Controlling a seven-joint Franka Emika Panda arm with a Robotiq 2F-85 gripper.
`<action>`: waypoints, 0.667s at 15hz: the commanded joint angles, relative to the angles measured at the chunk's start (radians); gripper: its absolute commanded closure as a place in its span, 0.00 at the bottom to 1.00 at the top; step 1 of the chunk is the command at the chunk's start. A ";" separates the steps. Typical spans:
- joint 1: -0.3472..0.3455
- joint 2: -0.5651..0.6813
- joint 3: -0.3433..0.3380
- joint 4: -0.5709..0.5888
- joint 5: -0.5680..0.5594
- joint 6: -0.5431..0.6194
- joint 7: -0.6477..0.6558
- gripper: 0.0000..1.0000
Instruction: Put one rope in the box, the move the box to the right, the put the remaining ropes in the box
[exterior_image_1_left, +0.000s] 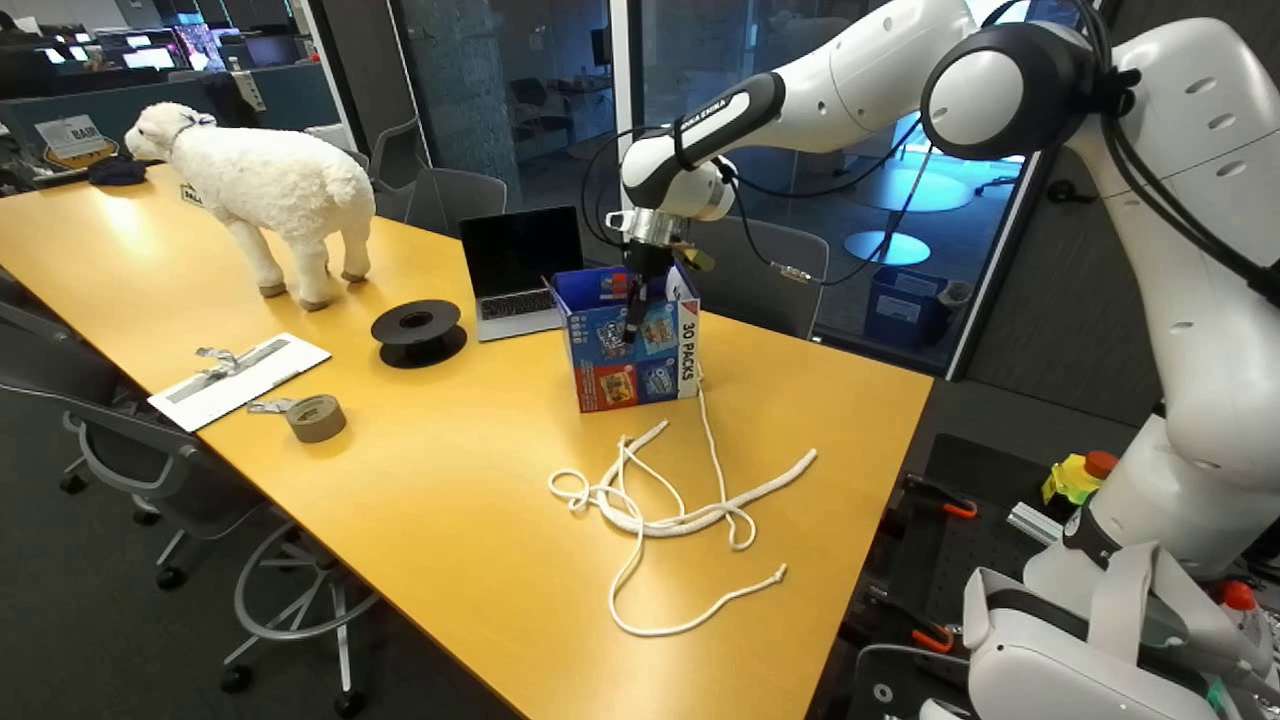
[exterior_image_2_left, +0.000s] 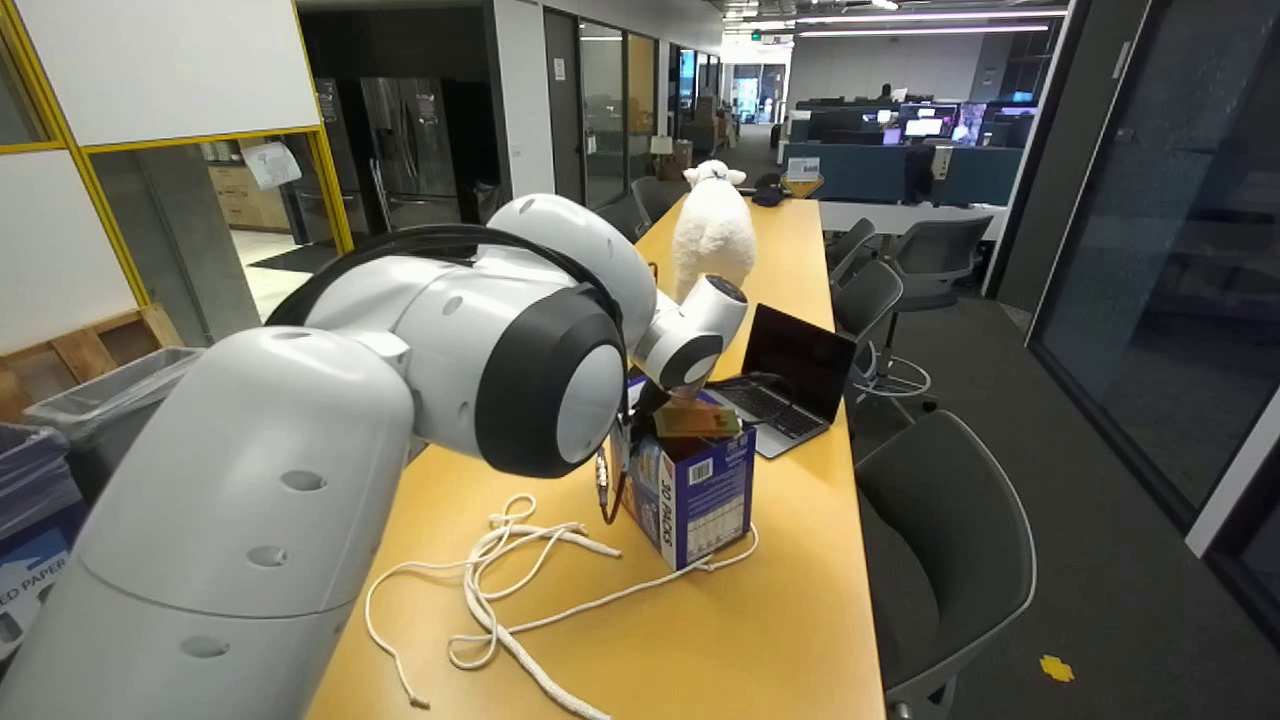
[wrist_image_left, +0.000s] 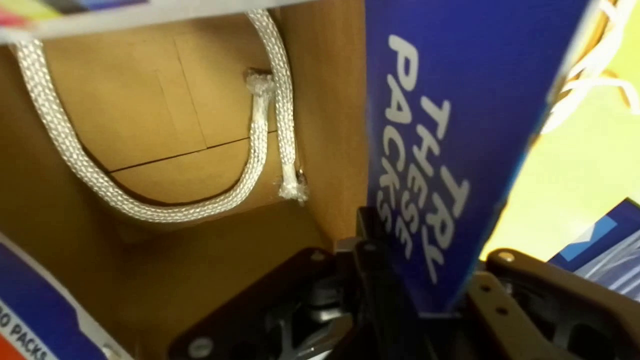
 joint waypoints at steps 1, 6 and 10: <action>0.020 -0.039 -0.029 -0.050 -0.012 0.069 0.108 0.52; 0.051 -0.114 -0.089 -0.117 -0.090 0.131 0.341 0.14; 0.067 -0.191 -0.104 -0.184 -0.170 0.141 0.469 0.00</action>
